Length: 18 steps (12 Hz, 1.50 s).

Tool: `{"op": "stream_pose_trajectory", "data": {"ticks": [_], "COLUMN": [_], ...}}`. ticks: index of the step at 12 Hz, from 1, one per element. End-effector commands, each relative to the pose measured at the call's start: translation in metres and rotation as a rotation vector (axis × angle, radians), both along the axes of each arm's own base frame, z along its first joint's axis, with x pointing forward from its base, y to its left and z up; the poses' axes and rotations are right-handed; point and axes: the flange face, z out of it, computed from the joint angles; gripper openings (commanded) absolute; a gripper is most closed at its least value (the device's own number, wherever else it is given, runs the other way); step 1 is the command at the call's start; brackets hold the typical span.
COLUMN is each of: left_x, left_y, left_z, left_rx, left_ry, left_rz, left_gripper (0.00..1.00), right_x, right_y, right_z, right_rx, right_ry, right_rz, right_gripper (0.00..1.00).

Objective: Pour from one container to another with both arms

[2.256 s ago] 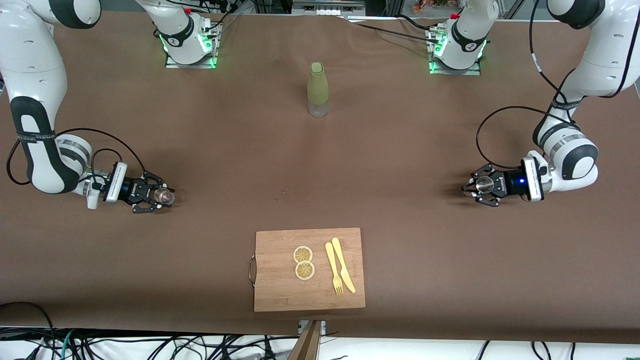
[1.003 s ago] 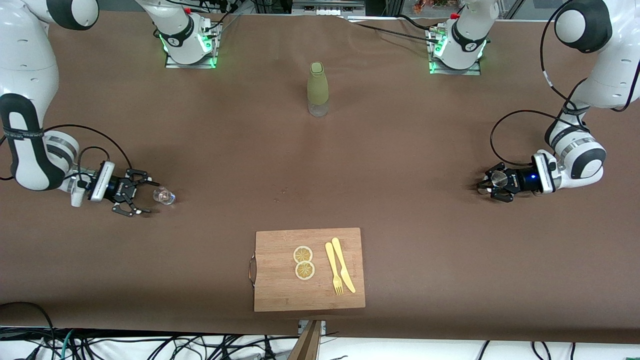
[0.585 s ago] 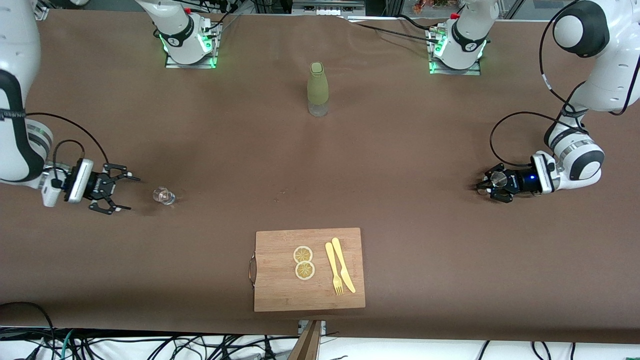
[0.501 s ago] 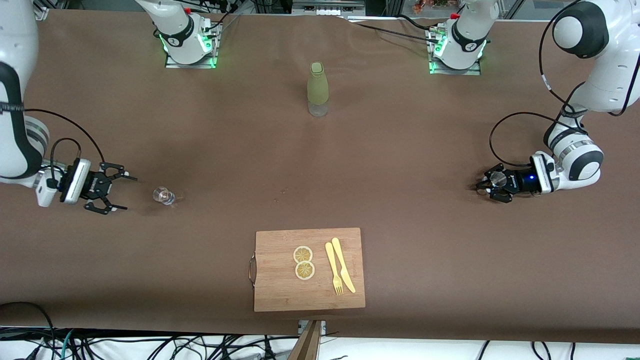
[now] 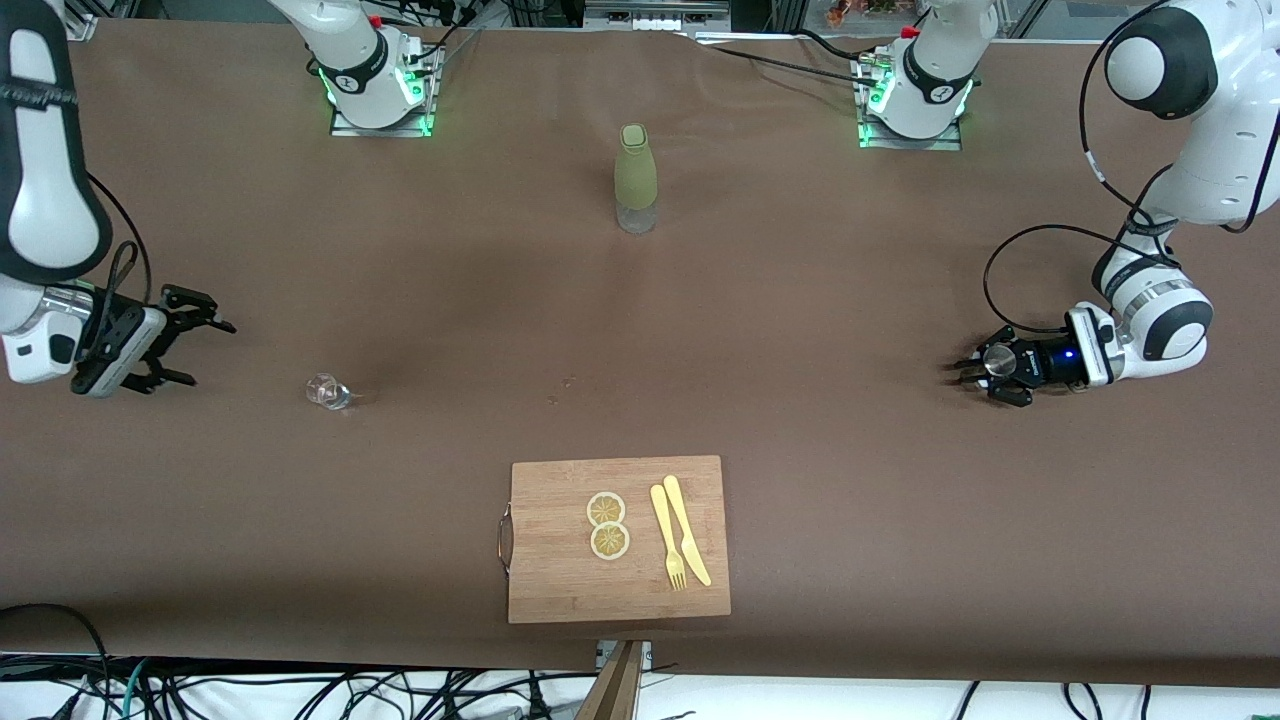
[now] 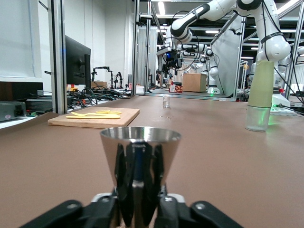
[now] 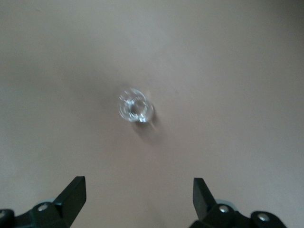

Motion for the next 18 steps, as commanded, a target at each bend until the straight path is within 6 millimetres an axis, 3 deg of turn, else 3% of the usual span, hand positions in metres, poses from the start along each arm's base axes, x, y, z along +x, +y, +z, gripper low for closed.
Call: {"op": "stream_pose_trajectory", "data": {"ticks": [1, 4, 6, 9, 12, 14, 18], "left_x": [-0.002, -0.002, -0.004, -0.004, -0.006, -0.009, 0.004], "left_y": [0.004, 0.006, 0.014, 0.030, 0.057, 0.082, 0.134], "left_z": [-0.002, -0.002, -0.001, 0.002, 0.010, 0.022, 0.067], "left_rx": [0.001, 0.001, 0.016, 0.052, 0.104, 0.150, 0.288], "left_ry": [-0.023, -0.022, -0.018, -0.015, 0.004, 0.035, 0.092], "left_rz": [-0.047, -0.043, -0.037, -0.041, -0.062, -0.086, -0.121], "left_gripper": [1.00, 1.00, 1.00, 1.00, 1.00, 1.00, 1.00], "right_x": [-0.006, -0.007, -0.010, -0.015, -0.015, -0.013, -0.016], "right_y": [0.038, 0.086, 0.109, 0.133, 0.142, 0.159, 0.175], "right_z": [0.027, 0.050, 0.057, 0.077, 0.105, 0.114, 0.154], "right_rx": [-0.153, -0.279, -0.304, -0.304, -0.314, -0.305, -0.319], "right_ry": [0.034, 0.055, 0.086, 0.092, 0.140, 0.125, 0.162], "right_rz": [-0.158, -0.363, -0.532, -0.649, -0.724, -0.701, -0.765], "right_gripper": [1.00, 1.00, 1.00, 1.00, 1.00, 1.00, 1.00]}}
